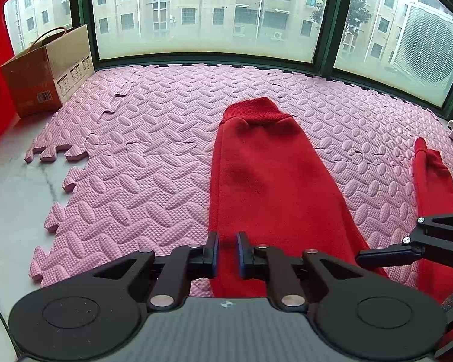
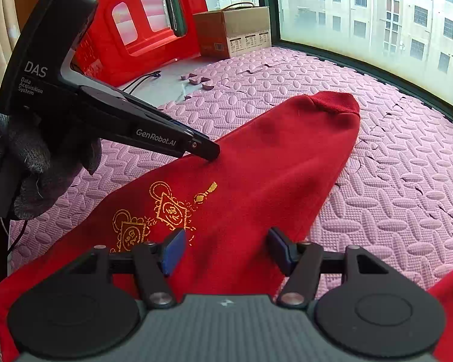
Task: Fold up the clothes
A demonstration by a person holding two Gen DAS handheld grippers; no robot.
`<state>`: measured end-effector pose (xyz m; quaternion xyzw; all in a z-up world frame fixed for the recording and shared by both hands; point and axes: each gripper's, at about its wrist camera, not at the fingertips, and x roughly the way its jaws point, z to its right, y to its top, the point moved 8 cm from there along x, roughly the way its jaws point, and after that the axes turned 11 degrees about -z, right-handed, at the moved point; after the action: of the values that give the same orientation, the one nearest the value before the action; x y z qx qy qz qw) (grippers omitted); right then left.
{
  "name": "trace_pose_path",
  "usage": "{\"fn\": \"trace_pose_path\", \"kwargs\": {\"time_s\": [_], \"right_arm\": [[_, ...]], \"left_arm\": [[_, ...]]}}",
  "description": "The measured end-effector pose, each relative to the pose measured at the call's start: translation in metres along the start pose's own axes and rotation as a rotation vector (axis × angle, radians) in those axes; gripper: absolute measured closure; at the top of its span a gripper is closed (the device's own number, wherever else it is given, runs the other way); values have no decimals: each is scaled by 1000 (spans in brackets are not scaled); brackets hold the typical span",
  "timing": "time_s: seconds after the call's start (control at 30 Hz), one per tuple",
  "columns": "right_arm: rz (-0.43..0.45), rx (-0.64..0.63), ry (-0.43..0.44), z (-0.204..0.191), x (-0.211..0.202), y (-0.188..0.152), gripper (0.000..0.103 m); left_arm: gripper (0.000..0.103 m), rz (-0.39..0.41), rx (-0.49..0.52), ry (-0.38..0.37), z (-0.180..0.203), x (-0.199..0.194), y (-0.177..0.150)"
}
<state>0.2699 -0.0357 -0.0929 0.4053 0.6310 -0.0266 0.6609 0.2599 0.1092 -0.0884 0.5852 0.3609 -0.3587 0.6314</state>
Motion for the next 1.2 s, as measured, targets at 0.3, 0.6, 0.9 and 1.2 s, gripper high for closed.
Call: {"fn": "trace_pose_path", "kwargs": {"time_s": [0.3,0.6,0.9,1.2], "right_arm": [[1,-7,4,-4,2,0,34],[8,27,27,0,0,1,34],[-2,6,15,-3,3,2,31],[3,-2,13,-3,3,0,31]], "left_arm": [[103,13,22,42,-2,6,3],[103,24,-28,71,-27,-8,3],[103,-2,57,-196,45,-11,4],[103,-3,75,83,4,9,-1]]}}
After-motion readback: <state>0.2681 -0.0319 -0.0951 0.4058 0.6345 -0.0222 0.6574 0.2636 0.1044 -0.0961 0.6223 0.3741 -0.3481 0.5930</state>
